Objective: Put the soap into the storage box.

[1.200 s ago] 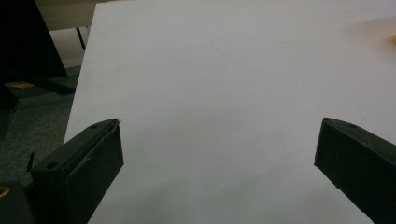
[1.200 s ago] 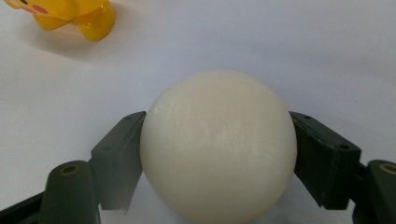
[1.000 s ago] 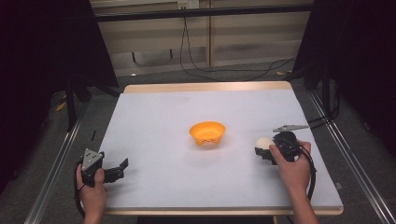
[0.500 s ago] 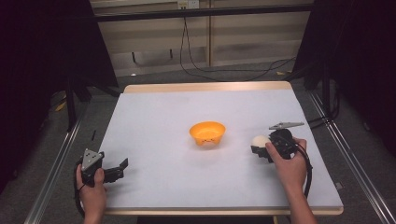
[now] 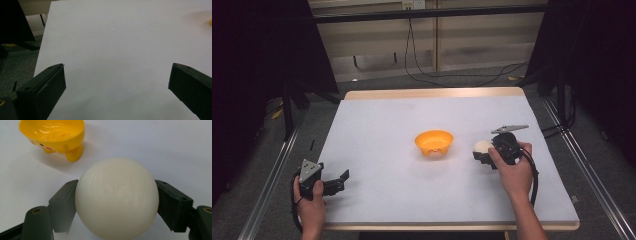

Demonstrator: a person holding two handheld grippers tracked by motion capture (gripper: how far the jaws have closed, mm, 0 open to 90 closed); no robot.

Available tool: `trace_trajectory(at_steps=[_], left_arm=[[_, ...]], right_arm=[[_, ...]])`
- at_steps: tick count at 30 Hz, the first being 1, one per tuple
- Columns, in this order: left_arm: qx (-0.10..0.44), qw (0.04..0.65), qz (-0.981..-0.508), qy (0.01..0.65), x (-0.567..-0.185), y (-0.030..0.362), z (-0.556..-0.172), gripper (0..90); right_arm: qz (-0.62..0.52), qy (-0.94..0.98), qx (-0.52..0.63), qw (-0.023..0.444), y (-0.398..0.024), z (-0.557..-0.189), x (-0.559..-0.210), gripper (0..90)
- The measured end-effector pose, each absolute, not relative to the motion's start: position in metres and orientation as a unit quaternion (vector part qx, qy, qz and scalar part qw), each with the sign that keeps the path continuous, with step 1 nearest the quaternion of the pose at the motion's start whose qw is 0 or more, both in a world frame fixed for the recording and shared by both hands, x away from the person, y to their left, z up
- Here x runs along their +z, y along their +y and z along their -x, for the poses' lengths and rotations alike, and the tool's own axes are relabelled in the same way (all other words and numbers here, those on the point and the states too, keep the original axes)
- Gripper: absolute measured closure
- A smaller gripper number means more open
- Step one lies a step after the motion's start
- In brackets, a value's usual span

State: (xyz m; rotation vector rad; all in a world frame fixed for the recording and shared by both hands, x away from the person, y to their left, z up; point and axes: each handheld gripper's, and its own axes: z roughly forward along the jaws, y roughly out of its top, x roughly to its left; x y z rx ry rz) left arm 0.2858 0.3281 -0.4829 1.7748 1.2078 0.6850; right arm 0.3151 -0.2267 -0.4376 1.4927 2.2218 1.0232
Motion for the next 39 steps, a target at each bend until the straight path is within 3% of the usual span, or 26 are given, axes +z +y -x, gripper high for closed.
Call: trace_trajectory(at_steps=[39], left_arm=[[0.273, 0.43, -0.713, 0.482, -0.483, 0.328, -0.286, 0.9]], right_arm=[[-0.484, 0.784, 0.365, 0.131, -0.189, -0.342, -0.419, 24.2]])
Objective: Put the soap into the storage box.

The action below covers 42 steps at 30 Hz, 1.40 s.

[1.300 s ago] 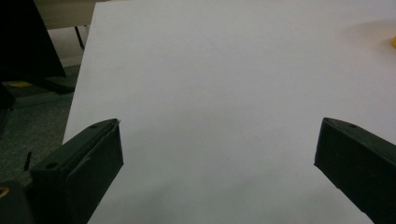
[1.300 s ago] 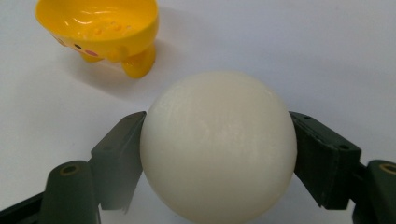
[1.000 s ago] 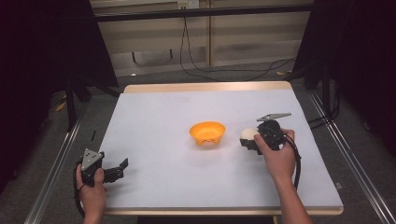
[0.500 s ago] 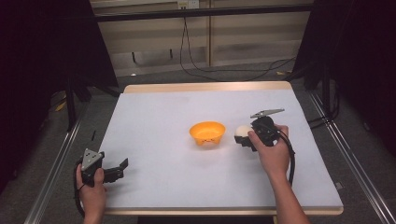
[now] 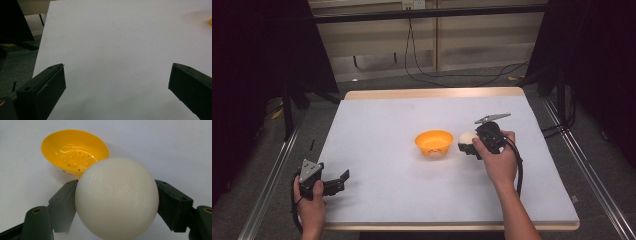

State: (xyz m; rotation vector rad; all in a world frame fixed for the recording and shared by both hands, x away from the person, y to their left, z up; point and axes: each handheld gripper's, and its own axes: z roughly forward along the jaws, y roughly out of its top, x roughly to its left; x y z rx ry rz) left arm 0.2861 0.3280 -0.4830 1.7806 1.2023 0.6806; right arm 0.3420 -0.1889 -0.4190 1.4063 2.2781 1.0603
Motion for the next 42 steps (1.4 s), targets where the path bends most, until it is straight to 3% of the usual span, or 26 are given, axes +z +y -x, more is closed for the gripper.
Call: trace_trajectory(at_steps=[42], left_arm=[[0.274, 0.429, -0.714, 0.48, -0.483, 0.328, -0.286, 0.9]], right_arm=[[-0.458, 0.8, 0.37, 0.117, -0.137, -0.368, -0.405, 24.1]])
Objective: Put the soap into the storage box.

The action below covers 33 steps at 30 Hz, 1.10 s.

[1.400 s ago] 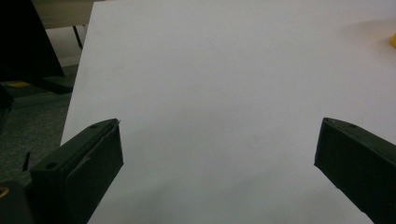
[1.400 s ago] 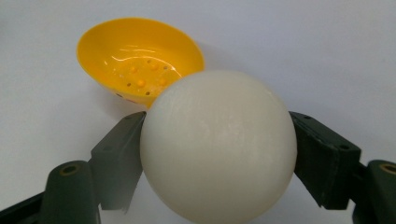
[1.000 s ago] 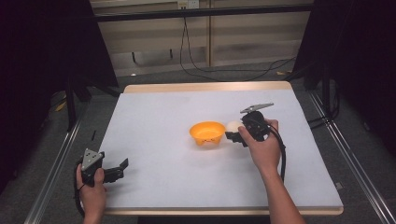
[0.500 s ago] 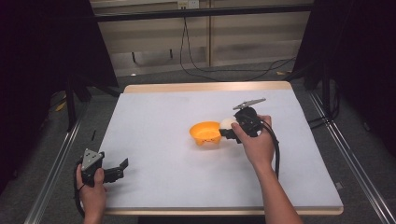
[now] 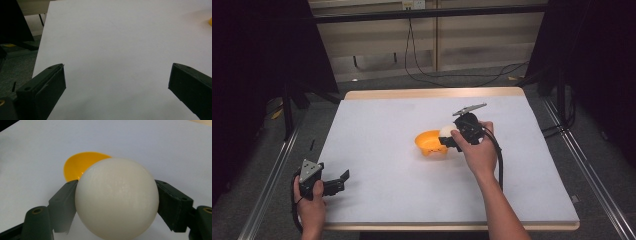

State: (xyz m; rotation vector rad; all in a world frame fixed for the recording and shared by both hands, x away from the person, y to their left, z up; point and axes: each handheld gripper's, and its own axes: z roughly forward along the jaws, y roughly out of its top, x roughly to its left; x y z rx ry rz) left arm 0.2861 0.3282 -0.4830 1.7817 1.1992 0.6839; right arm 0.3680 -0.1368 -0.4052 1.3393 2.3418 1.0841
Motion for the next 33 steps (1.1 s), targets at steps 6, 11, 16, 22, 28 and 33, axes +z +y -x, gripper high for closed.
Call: trace_trajectory(at_steps=[6, 11, 16, 22, 28, 33], left_arm=[[0.273, 0.43, -0.714, 0.481, -0.483, 0.328, -0.286, 0.9], [0.272, 0.43, -0.714, 0.481, -0.483, 0.328, -0.286, 0.8], [0.271, 0.431, -0.714, 0.481, -0.483, 0.328, -0.286, 0.8], [0.271, 0.431, -0.713, 0.482, -0.483, 0.328, -0.286, 0.8], [0.27, 0.431, -0.714, 0.482, -0.483, 0.328, -0.286, 0.8], [0.27, 0.431, -0.713, 0.482, -0.483, 0.328, -0.286, 0.8]], right_arm=[[-0.455, 0.801, 0.372, 0.115, -0.133, -0.373, -0.406, 24.1], [-0.453, 0.802, 0.371, 0.114, -0.13, -0.376, -0.404, 24.1], [-0.454, 0.804, 0.367, 0.109, -0.124, -0.379, -0.405, 24.1], [-0.456, 0.806, 0.363, 0.107, -0.115, -0.382, -0.408, 24.1], [-0.465, 0.804, 0.354, 0.11, -0.109, -0.385, -0.413, 24.1], [-0.472, 0.801, 0.351, 0.11, -0.103, -0.387, -0.416, 24.1]])
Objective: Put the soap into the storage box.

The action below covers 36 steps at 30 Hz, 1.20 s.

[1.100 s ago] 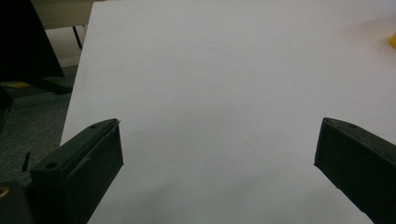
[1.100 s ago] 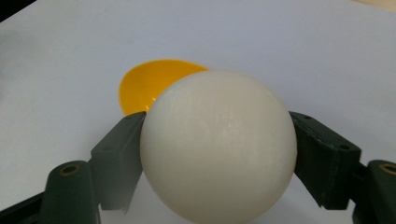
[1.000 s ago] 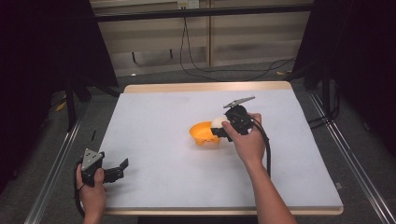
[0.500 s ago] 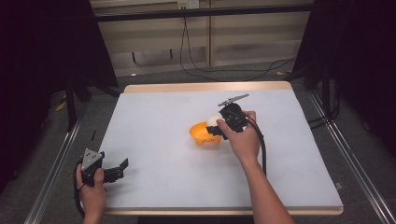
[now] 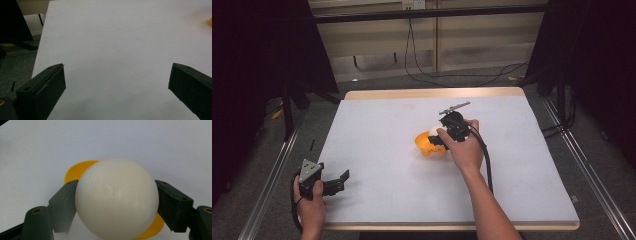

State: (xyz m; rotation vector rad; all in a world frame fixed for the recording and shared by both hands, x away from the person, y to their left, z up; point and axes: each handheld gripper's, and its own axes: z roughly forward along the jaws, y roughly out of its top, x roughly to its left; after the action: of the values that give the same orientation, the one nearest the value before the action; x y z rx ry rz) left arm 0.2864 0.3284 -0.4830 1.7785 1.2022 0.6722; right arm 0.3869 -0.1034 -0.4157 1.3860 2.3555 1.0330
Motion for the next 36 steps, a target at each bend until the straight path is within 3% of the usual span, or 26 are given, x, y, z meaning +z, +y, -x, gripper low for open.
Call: trace_trajectory(at_steps=[24, 36], left_arm=[[0.27, 0.431, -0.714, 0.481, -0.483, 0.328, -0.286, 0.8], [0.27, 0.433, -0.712, 0.482, -0.483, 0.329, -0.286, 0.9]], right_arm=[[-0.489, 0.801, 0.328, 0.114, -0.087, -0.396, -0.431, 24.0], [-0.494, 0.789, 0.352, 0.094, -0.09, -0.395, -0.429, 25.0]])
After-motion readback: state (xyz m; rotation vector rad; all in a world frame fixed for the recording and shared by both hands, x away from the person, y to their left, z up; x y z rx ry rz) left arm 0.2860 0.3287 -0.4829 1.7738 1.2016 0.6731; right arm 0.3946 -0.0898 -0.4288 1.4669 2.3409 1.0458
